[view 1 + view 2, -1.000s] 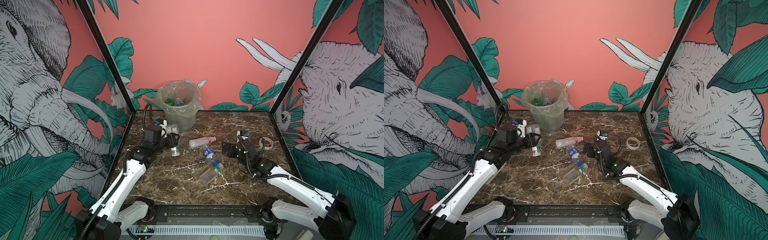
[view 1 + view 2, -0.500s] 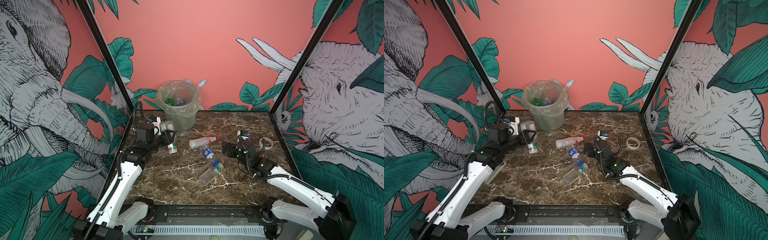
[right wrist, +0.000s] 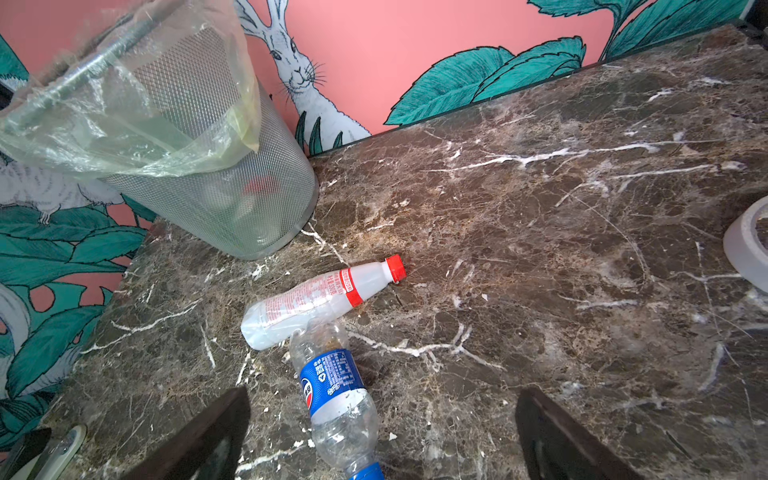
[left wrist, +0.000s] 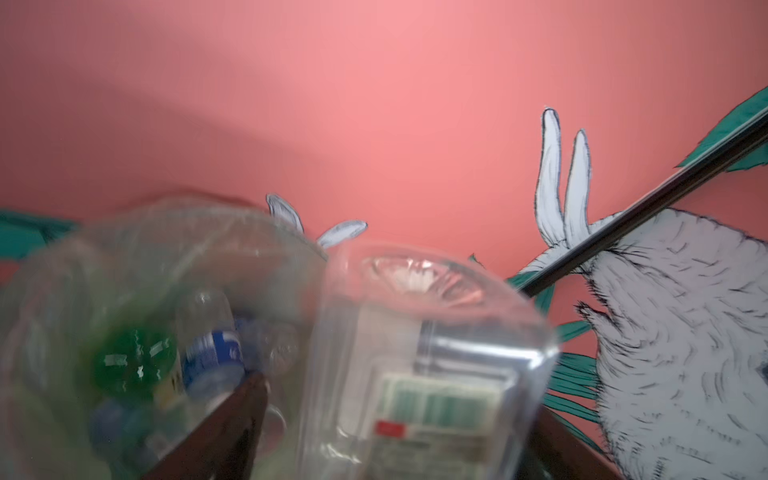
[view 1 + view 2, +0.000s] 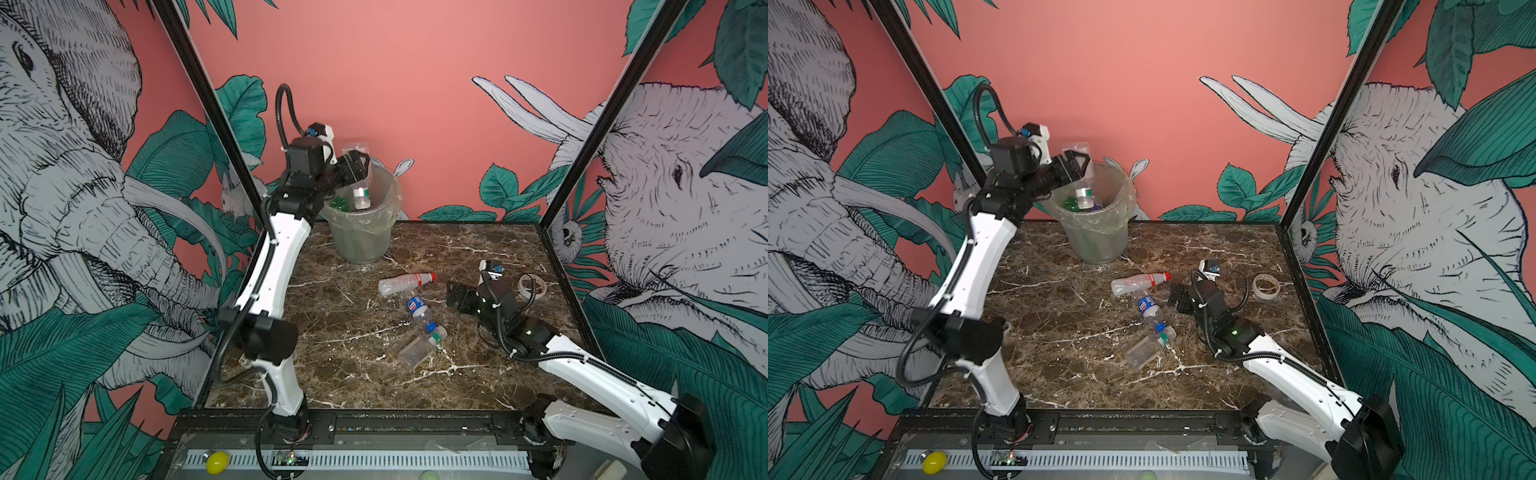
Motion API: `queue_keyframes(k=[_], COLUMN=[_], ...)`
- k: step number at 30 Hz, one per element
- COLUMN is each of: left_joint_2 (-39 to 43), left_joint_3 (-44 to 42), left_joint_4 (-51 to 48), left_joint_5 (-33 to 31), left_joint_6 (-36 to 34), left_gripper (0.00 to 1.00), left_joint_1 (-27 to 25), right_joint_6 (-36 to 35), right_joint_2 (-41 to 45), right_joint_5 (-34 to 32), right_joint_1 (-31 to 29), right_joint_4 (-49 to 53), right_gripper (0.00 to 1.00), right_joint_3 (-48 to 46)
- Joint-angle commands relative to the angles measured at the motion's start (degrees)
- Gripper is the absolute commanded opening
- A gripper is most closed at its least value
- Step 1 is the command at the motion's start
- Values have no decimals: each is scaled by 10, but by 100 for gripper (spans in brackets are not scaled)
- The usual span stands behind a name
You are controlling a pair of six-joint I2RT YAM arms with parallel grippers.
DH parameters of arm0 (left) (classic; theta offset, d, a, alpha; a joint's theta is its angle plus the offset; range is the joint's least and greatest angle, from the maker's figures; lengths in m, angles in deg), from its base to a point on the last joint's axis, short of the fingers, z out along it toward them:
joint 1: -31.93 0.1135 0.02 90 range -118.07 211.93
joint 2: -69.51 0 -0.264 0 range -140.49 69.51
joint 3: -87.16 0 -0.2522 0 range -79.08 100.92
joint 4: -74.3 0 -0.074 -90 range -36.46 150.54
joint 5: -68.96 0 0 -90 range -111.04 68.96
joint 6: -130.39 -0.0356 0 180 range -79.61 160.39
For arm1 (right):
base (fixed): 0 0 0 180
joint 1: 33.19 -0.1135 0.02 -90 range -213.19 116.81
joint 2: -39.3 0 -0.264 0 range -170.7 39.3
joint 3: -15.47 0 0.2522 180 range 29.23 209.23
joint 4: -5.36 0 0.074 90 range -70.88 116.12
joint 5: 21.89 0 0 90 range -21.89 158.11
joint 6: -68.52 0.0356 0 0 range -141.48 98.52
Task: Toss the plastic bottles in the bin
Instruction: 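Carry the clear bottle with the left gripper over the wastebasket, then open the left gripper above the wastebasket to drop the bottle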
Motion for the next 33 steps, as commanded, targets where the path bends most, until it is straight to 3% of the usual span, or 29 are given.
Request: queue_keyframes(k=[1, 4, 9, 14, 18, 24, 28, 33], left_joint_2=[-90, -57, 111, 216, 266, 368, 401, 416], left_joint_3=[143, 124, -69, -184, -259, -436, -474, -518], left_joint_4=[-127, -95, 21, 57, 49, 96, 56, 31], left_joint_5=[25, 39, 36, 49, 69, 39, 3, 32], left_joint_6=[31, 43, 36, 8, -19, -44, -41, -48], left_gripper=[100, 100, 100, 100, 99, 99, 100, 100], left_joint_1=[17, 17, 17, 17, 17, 18, 17, 17], right_joint_6=[23, 26, 7, -6, -1, 7, 24, 58], right_joint_2=[22, 49, 84, 94, 95, 100, 98, 87], right_joint_5=[-21, -26, -42, -47, -38, -36, -34, -20], right_joint_1=[2, 2, 2, 2, 2, 2, 2, 2], right_joint_4=[15, 26, 63, 92, 103, 138, 151, 162], right_gripper=[99, 99, 99, 99, 99, 99, 99, 99], right_joint_3=[13, 2, 1, 9, 9, 18, 17, 22])
